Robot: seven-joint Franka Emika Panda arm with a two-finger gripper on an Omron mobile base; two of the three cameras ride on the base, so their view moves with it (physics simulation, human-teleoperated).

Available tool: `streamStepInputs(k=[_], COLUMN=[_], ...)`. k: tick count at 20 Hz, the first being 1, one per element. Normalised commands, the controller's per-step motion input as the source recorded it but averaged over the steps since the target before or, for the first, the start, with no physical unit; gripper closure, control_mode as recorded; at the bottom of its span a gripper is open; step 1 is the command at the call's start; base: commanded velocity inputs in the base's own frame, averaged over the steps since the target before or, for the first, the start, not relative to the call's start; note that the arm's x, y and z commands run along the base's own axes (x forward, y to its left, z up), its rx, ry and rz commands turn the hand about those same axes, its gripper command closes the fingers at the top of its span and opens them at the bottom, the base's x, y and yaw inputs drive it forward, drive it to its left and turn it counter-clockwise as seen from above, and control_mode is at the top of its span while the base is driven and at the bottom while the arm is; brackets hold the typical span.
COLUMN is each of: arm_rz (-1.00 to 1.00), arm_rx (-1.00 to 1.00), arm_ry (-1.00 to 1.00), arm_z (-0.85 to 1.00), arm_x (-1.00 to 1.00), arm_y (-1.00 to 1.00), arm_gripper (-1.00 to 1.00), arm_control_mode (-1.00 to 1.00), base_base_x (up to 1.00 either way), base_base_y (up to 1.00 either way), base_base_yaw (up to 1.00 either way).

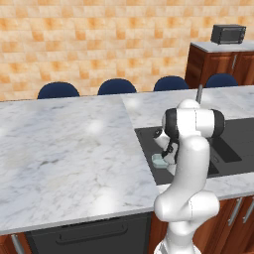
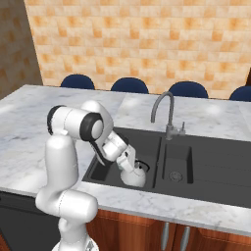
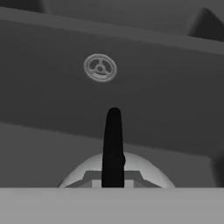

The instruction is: Open the cabinet, pick the kettle from the cabinet, and place it in the sink.

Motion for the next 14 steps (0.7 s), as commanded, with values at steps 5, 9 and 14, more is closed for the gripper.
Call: streamStepInputs(k=[5, 9, 14], arm_rz=[-0.06, -0.07, -0.1], arm_rx=[-0.01, -0.01, -0.02], arm_ry=[-0.07, -0.07, -0.03], arm_z=[-0.21, -0.22, -0.28], arm_x=[0.07, 0.0, -0.16], arm_y=[0.0, 0.0, 0.0], arm_gripper=[1.0, 1.0, 1.0], arm_control_mode=[-1.0, -1.0, -1.0], base_base_x=[0.0, 0.0, 0.0], base_base_y=[0.0, 0.0, 0.0], base_base_yaw=[0.0, 0.0, 0.0])
